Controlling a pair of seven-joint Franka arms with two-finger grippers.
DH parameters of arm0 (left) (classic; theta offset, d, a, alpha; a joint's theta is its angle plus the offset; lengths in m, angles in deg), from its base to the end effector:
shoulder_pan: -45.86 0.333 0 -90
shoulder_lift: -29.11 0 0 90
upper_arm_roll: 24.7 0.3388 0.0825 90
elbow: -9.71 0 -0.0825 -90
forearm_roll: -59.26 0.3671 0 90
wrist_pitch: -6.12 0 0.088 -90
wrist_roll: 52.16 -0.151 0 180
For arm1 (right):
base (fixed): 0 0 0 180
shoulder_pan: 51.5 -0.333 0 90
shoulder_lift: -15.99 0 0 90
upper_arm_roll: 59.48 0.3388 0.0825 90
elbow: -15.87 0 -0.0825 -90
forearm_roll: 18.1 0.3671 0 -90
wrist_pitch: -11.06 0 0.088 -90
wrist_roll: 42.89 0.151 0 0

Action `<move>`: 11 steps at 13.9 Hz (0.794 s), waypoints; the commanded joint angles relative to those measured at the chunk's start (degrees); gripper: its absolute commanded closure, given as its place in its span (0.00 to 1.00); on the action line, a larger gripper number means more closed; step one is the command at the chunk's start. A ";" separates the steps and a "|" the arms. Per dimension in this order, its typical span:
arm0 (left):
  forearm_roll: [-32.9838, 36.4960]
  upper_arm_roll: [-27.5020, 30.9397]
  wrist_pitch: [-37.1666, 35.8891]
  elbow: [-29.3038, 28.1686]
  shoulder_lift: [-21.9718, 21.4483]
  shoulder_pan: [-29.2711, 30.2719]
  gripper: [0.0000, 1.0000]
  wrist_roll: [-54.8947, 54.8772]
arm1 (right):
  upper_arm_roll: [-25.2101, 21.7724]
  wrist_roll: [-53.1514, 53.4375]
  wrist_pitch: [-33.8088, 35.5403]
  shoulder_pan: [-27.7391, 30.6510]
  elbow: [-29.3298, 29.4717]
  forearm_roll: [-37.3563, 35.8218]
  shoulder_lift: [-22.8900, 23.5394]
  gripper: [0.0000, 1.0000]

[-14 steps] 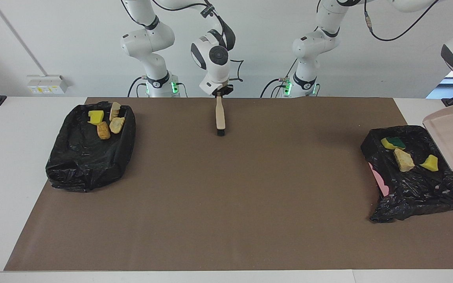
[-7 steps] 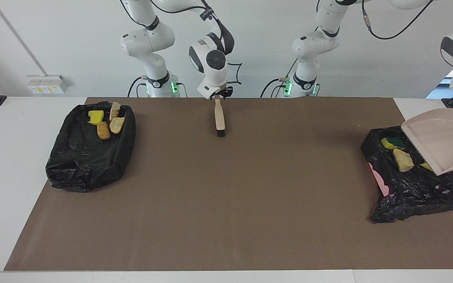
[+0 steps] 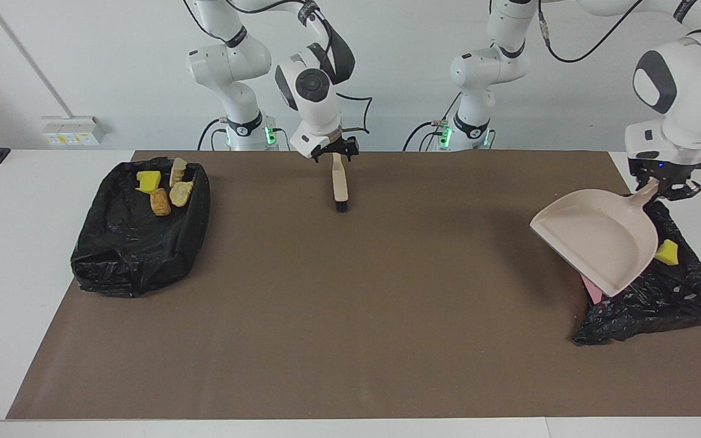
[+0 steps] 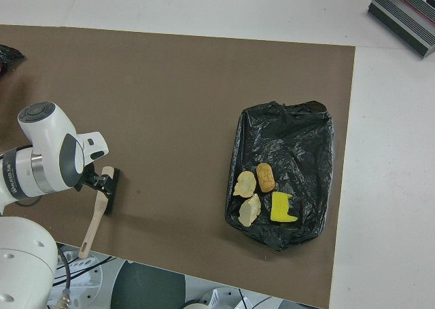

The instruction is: Sweep and dump trash in bin

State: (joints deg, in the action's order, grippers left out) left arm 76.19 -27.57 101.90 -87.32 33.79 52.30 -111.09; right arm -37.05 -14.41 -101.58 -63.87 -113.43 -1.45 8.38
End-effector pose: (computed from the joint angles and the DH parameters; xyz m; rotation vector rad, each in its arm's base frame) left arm 0.5555 0.0768 0.5168 -2.5616 1.4186 0.3499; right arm 0.3586 0.2880 0.3917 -3.0264 0.0481 0.3768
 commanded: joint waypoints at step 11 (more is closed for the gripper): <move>-19.81 1.03 12.41 -0.91 9.80 -32.43 1.00 63.67 | -6.23 -8.25 4.79 15.98 18.81 -16.36 0.84 0.00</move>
State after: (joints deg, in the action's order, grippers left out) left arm 58.75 -27.93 113.85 -94.02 39.40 23.90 -50.71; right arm -39.70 -19.81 -98.96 -47.61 -97.76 -14.62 8.52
